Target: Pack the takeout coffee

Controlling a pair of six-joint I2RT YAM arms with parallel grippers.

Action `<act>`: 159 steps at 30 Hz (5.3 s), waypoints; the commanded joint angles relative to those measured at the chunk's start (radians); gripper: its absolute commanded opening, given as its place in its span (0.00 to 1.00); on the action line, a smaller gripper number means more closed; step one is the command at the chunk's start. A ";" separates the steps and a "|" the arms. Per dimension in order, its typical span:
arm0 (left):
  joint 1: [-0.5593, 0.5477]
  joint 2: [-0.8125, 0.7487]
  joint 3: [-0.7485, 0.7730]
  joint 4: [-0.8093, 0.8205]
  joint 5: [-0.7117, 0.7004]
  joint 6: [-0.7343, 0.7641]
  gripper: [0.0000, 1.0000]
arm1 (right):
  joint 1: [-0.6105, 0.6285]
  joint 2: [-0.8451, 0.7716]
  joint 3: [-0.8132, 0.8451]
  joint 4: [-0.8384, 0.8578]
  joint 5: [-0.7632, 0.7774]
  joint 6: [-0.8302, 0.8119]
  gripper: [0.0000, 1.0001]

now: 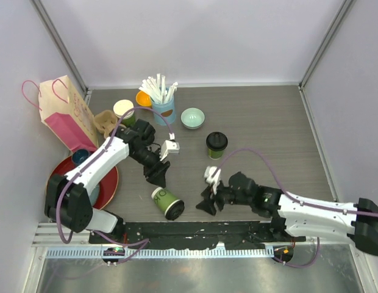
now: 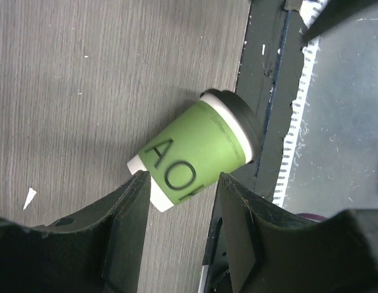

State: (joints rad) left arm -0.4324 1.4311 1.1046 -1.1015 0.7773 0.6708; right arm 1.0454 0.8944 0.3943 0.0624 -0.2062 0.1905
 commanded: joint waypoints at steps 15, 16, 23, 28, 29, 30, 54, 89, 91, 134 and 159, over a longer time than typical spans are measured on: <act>0.219 0.008 0.012 0.180 -0.058 -0.243 0.52 | 0.459 0.580 0.270 0.427 0.345 -0.700 0.88; 0.224 0.006 0.009 0.181 -0.058 -0.243 0.52 | 0.458 0.600 0.281 0.445 0.331 -0.694 0.88; 0.244 -0.001 0.006 0.181 -0.046 -0.243 0.52 | 0.432 0.666 0.373 0.410 0.079 -0.642 0.87; 0.247 0.002 0.009 0.189 -0.041 -0.250 0.52 | 0.424 0.718 0.416 0.389 0.024 -0.599 0.86; 0.247 0.002 0.011 0.189 -0.041 -0.251 0.52 | 0.423 0.735 0.437 0.393 0.030 -0.583 0.85; 0.247 0.002 0.012 0.187 -0.042 -0.251 0.52 | 0.424 0.748 0.449 0.384 0.040 -0.562 0.84; 0.250 0.020 0.040 0.123 -0.023 -0.208 0.51 | 0.288 0.758 0.440 0.316 0.234 -0.445 0.66; 0.250 0.097 0.212 0.109 -0.079 -0.217 0.53 | -0.056 0.518 0.647 -0.286 0.136 0.305 0.20; 0.250 0.097 0.215 0.112 -0.081 -0.229 0.52 | -0.074 0.520 0.692 -0.370 0.140 0.326 0.19; 0.250 0.060 0.164 0.213 -0.073 -0.284 0.52 | -0.364 1.051 1.258 -0.897 -0.335 0.667 0.02; 0.251 0.049 0.201 0.151 0.030 -0.254 0.53 | -0.364 1.028 1.330 -0.911 -0.297 0.580 0.80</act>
State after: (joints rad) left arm -0.1875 1.5269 1.2732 -0.9226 0.7269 0.3981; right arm 0.6777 1.9808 1.6840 -0.8326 -0.5213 0.8139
